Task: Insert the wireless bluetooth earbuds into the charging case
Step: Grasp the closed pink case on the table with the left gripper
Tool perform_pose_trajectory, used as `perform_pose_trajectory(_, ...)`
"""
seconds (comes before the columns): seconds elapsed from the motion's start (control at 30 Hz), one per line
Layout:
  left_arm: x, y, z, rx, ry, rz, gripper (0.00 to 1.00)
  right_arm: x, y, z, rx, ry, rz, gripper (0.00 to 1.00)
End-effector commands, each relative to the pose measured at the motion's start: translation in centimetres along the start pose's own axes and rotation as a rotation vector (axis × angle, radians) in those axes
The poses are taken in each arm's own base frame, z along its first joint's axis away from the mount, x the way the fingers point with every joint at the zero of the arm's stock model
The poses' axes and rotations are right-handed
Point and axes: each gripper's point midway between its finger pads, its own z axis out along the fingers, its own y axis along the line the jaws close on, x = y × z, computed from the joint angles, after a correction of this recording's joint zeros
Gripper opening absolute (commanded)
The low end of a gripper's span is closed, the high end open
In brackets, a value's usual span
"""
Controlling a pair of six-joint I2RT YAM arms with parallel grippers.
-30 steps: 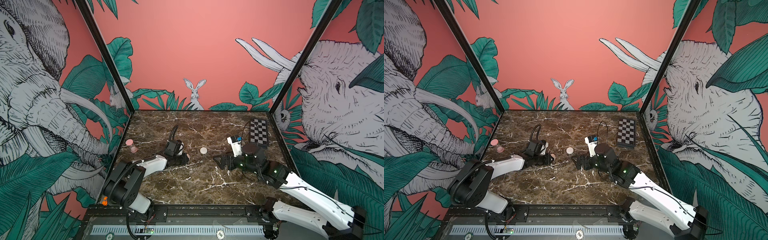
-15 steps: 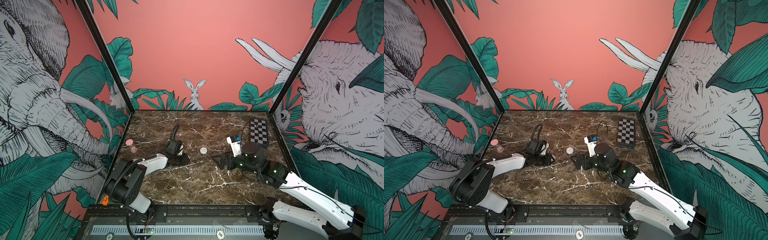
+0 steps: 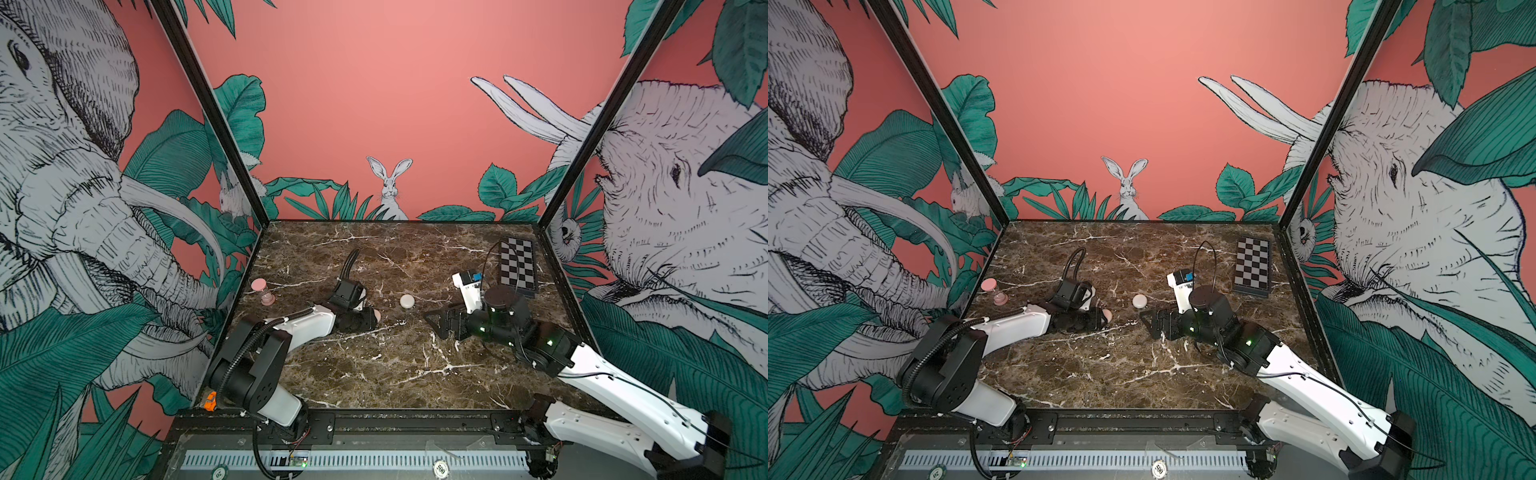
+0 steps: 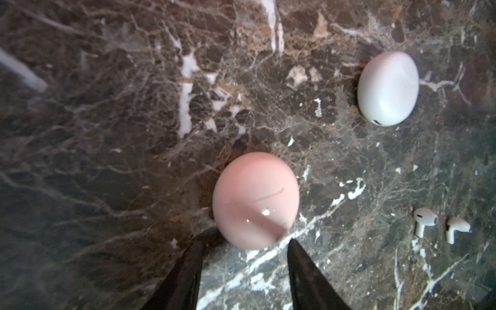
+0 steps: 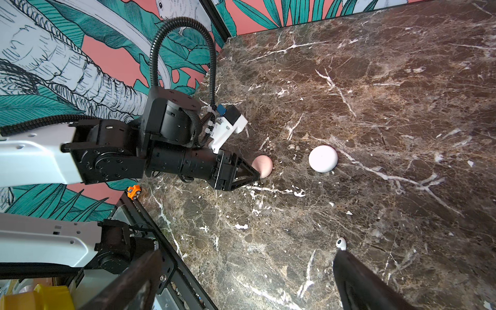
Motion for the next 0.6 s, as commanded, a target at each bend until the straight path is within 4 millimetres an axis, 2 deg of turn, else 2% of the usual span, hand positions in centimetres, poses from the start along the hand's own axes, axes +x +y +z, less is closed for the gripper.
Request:
perform_pose_trajectory(0.0, -1.4, -0.6, -2.2, -0.005, -0.043, -0.007, 0.64, -1.0, 0.7, -0.6, -0.029, -0.048, 0.002, 0.98)
perform_pose_trajectory(0.03, -1.8, -1.2, -2.9, 0.011, -0.054, -0.004, 0.71, -1.0, 0.5, -0.7, -0.024, -0.048, 0.0, 0.98)
perform_pose_trajectory(0.13, -2.9, -2.5, -5.9, 0.037, -0.119, 0.012, 0.79, -0.9, 0.1, -1.0, 0.0, -0.053, -0.003, 0.98)
perform_pose_trajectory(0.17, -3.3, -2.9, -7.0, 0.038, -0.147, 0.027, 0.85, -0.8, -0.1, -1.1, 0.008, -0.053, -0.004, 0.98)
perform_pose_trajectory(0.2, -3.5, -3.3, -7.9, 0.042, -0.165, 0.042, 0.96, -0.8, -0.2, -1.2, 0.014, -0.057, -0.008, 0.98)
perform_pose_trajectory(0.23, -3.8, -3.9, -8.8, 0.051, -0.178, 0.059, 0.99, -0.8, -0.4, -1.3, 0.02, -0.059, -0.011, 0.98)
perform_pose_trajectory(0.33, -4.0, -5.7, -10.4, 0.059, -0.188, 0.123, 0.99, -1.0, -0.7, -1.8, 0.045, -0.071, -0.026, 0.98)
perform_pose_trajectory(0.43, -4.1, -7.9, -11.1, 0.055, -0.208, 0.2, 0.99, -1.3, -1.1, -2.4, 0.078, -0.08, -0.044, 0.98)
perform_pose_trajectory(0.57, -4.8, -9.4, -10.1, 0.033, -0.204, 0.223, 0.99, -1.7, -2.1, -3.7, 0.146, -0.097, -0.063, 0.98)
